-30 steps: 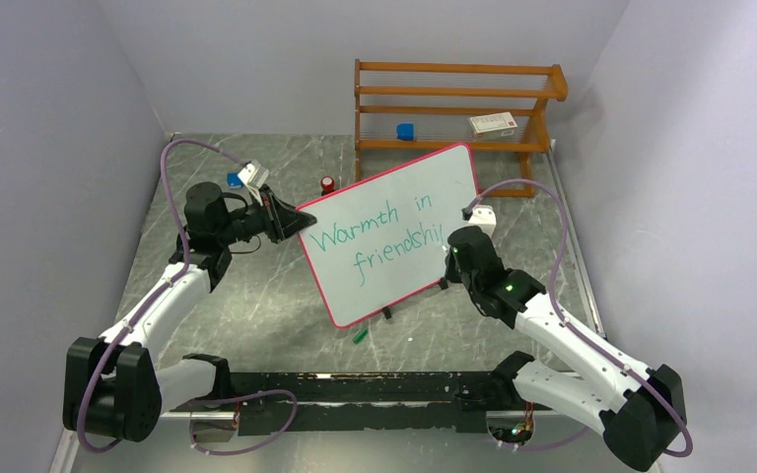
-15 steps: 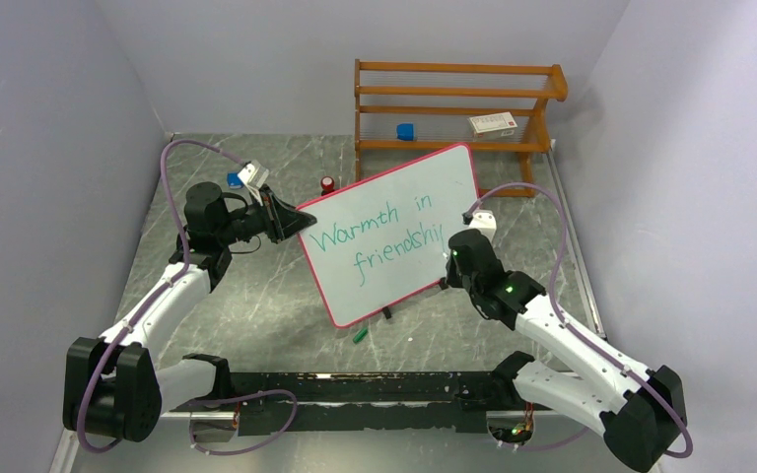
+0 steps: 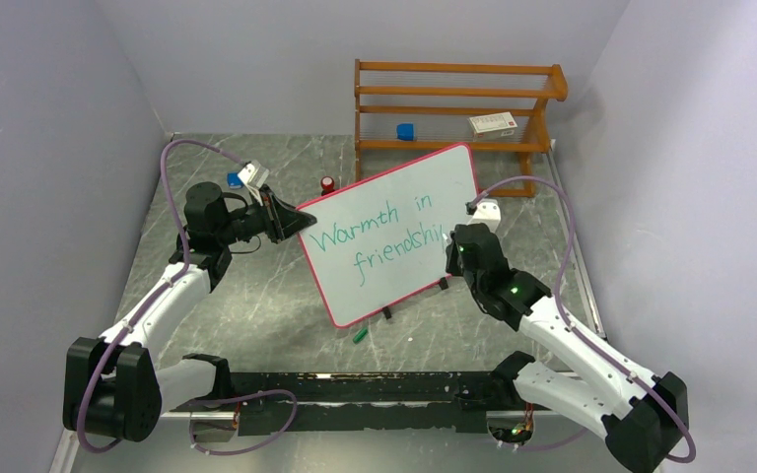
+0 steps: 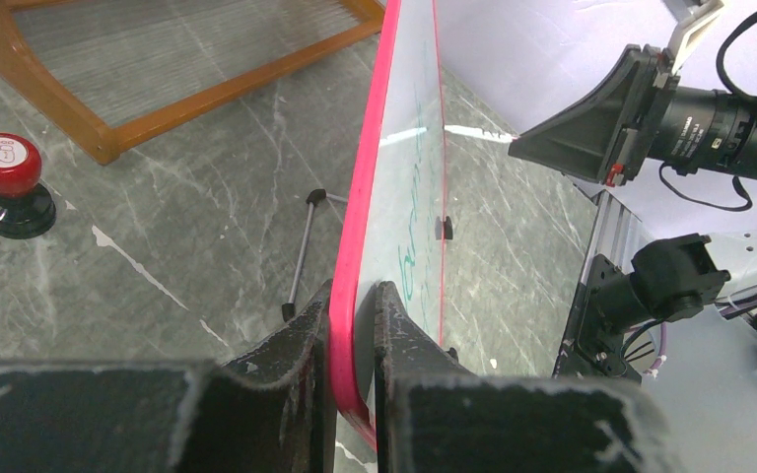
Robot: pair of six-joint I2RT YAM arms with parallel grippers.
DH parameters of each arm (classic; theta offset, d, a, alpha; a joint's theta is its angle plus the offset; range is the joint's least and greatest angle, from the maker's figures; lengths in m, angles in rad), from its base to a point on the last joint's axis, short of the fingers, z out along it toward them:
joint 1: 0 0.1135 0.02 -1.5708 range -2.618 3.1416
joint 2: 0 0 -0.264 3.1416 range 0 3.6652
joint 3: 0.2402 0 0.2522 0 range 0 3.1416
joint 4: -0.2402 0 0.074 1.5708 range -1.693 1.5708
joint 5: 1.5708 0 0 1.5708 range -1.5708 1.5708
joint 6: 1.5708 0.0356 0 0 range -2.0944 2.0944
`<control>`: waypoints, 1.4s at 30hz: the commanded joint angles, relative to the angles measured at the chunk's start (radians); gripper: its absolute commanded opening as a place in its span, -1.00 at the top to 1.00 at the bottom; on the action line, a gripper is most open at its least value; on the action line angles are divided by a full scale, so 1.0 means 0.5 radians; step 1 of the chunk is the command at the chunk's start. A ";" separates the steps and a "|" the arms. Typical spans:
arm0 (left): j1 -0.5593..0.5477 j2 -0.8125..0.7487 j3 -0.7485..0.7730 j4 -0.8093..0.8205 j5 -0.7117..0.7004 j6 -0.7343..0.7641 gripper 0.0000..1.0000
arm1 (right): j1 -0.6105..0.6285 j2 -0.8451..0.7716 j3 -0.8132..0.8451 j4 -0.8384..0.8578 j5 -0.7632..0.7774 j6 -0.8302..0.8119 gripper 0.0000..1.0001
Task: Write a sentence on the whiteboard
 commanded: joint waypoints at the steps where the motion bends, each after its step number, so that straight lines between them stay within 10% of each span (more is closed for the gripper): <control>1: -0.008 0.072 -0.056 -0.265 -0.114 0.261 0.90 | -0.017 0.029 0.080 0.167 0.042 -0.074 1.00; 42: -0.005 0.071 -0.055 -0.274 -0.119 0.268 0.90 | -0.143 0.085 -0.047 0.124 -0.132 -0.016 1.00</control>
